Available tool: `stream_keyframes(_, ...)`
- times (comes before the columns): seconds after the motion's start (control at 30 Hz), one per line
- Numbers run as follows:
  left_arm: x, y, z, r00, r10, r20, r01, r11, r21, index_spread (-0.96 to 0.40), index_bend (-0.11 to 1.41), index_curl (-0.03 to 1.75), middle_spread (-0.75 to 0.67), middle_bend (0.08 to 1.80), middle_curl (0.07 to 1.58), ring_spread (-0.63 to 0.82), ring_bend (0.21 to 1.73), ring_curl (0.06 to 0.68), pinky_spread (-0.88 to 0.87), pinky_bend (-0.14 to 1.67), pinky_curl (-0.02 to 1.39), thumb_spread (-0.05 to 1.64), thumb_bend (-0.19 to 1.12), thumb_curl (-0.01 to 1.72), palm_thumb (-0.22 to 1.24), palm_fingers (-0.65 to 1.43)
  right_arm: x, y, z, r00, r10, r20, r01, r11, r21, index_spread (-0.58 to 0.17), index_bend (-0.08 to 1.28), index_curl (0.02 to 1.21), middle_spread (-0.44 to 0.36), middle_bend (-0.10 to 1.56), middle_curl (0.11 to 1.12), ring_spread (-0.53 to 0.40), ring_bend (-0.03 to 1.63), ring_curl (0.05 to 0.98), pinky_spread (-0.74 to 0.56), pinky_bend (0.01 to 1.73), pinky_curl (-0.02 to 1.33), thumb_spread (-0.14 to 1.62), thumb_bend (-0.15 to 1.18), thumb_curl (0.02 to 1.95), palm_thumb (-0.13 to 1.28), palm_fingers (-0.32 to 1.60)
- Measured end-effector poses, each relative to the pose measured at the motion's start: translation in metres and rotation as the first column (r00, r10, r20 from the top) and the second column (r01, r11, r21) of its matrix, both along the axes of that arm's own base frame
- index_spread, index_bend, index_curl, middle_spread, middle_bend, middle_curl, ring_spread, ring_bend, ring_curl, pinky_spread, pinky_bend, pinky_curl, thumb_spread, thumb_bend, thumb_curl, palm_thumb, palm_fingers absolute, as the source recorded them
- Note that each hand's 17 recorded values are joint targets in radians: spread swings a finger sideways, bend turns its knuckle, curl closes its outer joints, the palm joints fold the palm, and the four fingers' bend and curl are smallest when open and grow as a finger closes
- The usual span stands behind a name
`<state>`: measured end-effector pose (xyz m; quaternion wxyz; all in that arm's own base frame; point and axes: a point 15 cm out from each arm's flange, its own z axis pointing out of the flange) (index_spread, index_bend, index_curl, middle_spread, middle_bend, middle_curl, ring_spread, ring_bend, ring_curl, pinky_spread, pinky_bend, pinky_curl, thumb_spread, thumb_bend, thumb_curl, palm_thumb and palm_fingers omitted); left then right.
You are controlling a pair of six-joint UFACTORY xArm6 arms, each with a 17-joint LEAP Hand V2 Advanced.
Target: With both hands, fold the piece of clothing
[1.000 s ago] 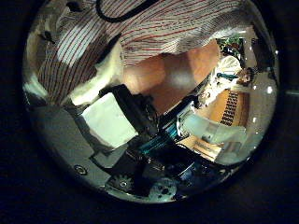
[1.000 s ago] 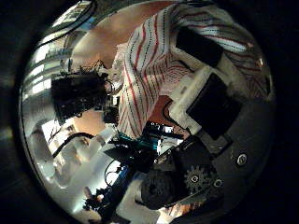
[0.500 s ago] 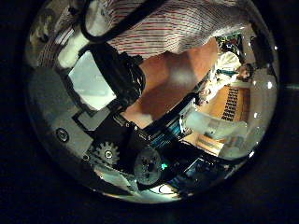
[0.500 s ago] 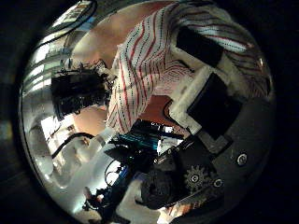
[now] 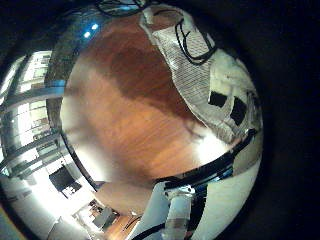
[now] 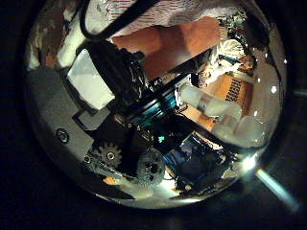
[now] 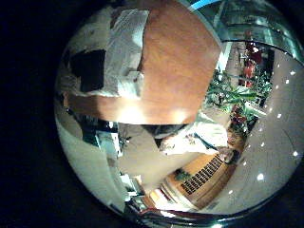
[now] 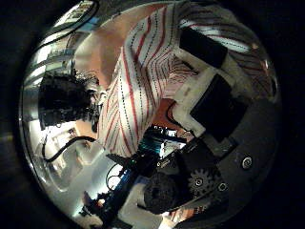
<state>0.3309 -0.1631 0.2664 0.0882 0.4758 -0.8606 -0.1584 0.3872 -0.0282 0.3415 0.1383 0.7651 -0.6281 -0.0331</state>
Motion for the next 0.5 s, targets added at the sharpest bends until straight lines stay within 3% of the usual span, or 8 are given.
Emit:
stream_keyframes(0.13, -0.005, 0.005, 0.03, 0.998, -0.007, -0.055, 0.009, 1.0, 0.029, -0.66, 0.18, 0.93, -0.59, 0.95, 0.87, -0.47, 1.3, 0.52, -0.67, 1.16, 0.53, 1.63, 0.58, 0.61, 0.72, 1.07, -0.007, 0.001, 0.008, 1.0, 0.004, 0.001, -0.004, 1.0, 0.001, -0.405, 0.79, 1.09, -0.166, 1.2, 0.87, -0.222, 1.33, 0.759, -0.24, 1.19, 0.97, 1.27, -0.01, 0.53, 0.96, 1.07)
stream_keyframes(0.27, -0.016, 0.013, 0.057, 0.989, -0.025, -0.146, 0.034, 0.998, 0.055, -0.67, 0.17, 0.97, -0.6, 0.94, 0.9, -0.47, 1.3, 0.522, -0.66, 1.16, 0.54, 1.63, 0.64, 0.62, 0.69, 1.06, -0.014, 0.001, 0.013, 1.0, 0.01, -0.002, -0.01, 1.0, 0.002, -0.406, 0.79, 1.09, -0.166, 1.2, 0.87, -0.222, 1.33, 0.76, -0.24, 1.19, 0.97, 1.27, -0.01, 0.53, 0.96, 1.07)
stream_keyframes(0.5, -0.033, 0.017, 0.07, 0.974, -0.033, -0.225, 0.045, 0.998, 0.047, -0.67, 0.16, 1.01, -0.61, 0.92, 0.93, -0.46, 1.31, 0.525, -0.66, 1.17, 0.54, 1.62, 0.74, 0.65, 0.63, 1.05, -0.026, 0.008, 0.021, 0.999, 0.035, -0.015, -0.035, 0.999, 0.033, -0.407, 0.79, 1.09, -0.167, 1.19, 0.87, -0.223, 1.33, 0.762, -0.24, 1.19, 0.97, 1.27, -0.01, 0.53, 0.96, 1.08)
